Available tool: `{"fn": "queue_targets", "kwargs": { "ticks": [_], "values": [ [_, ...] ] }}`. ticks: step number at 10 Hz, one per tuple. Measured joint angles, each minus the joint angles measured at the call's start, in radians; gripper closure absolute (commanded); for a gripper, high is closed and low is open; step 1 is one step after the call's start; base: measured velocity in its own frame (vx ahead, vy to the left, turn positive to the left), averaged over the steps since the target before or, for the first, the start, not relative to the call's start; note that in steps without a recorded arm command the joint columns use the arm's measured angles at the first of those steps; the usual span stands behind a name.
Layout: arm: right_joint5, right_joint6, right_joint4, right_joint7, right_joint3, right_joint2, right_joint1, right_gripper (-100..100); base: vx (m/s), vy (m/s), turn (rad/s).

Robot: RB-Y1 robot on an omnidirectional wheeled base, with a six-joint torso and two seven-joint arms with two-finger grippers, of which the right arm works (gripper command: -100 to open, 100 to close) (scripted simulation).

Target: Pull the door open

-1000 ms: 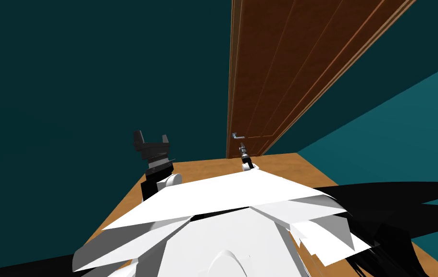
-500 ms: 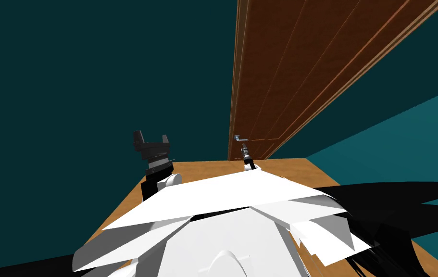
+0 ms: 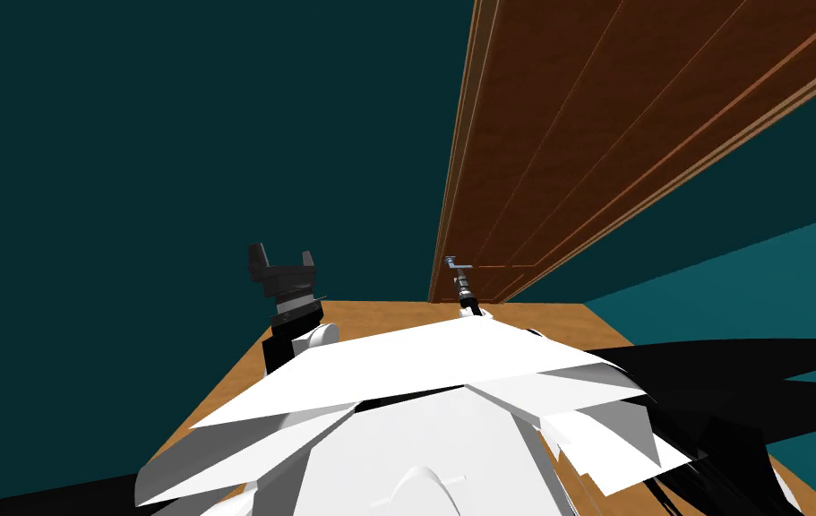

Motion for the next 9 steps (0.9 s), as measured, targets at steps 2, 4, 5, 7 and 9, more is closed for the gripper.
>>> {"fn": "queue_targets", "kwargs": {
  "ticks": [2, 4, 5, 7, 9],
  "values": [
    [-0.008, -0.01, 0.01, -0.027, -0.009, -0.032, 0.016, -100, 0.175, -0.002, 0.112],
    [-0.015, -0.02, 0.009, -0.048, -0.017, -0.056, 0.037, -100, 0.188, -0.02, 0.111],
    [-0.019, -0.022, -0.004, -0.057, -0.022, -0.065, 0.054, -100, 0.083, -0.018, 0.028],
    [-0.019, -0.021, -0.005, -0.058, -0.022, -0.066, 0.054, 100, -0.019, 0.004, -0.017],
    [-0.019, -0.021, -0.004, -0.057, -0.022, -0.066, 0.053, 100, -0.024, 0.005, 0.004]
  ]
}}
